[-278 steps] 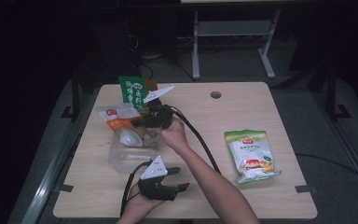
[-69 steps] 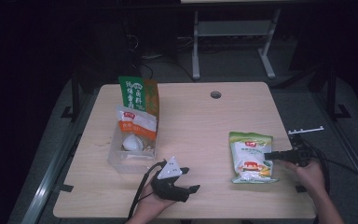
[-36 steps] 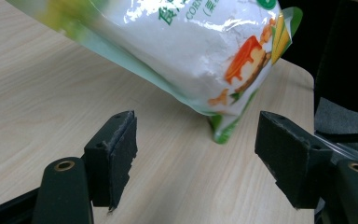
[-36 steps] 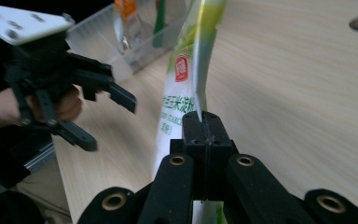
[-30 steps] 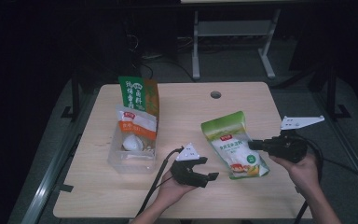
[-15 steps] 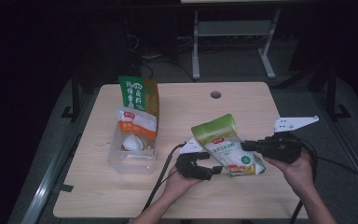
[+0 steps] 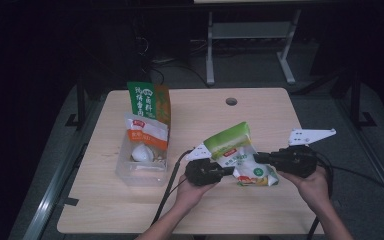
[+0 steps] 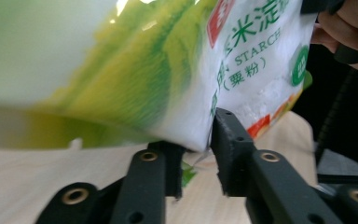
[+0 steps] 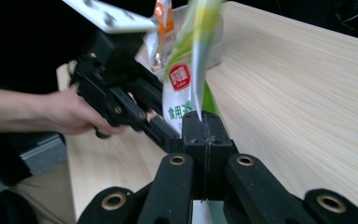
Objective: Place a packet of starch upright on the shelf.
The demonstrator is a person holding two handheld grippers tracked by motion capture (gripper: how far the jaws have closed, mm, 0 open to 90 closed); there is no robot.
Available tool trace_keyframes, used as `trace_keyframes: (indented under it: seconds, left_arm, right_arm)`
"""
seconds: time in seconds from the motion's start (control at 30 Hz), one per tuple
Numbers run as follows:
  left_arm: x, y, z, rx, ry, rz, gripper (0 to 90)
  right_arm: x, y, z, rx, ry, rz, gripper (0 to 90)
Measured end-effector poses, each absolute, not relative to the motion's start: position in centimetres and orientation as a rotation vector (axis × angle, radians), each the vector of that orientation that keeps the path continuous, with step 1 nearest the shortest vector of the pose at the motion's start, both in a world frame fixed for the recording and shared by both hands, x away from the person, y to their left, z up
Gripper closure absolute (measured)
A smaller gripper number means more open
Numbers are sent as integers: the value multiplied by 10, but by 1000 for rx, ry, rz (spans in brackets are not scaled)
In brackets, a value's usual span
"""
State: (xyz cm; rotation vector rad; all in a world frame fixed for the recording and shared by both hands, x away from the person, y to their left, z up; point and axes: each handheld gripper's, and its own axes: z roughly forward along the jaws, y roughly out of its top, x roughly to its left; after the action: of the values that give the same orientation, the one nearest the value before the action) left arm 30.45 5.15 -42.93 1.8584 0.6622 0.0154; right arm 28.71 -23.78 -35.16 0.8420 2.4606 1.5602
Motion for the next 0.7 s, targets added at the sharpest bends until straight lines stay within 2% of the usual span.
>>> trace_keyframes:
  seconds: [0.1,0.23,0.7]
  left_arm:
    - [301,53,-425,1873,669,74,797]
    - [298,53,-423,1908,658,136,810]
    - [288,39,-424,1974,573,205,828]
  right_arm:
    - [290,-237,-359,856,2466,1542,898]
    - [291,-235,-366,859,2476,1537,896]
    - [294,-241,-387,914,2589,1416,843]
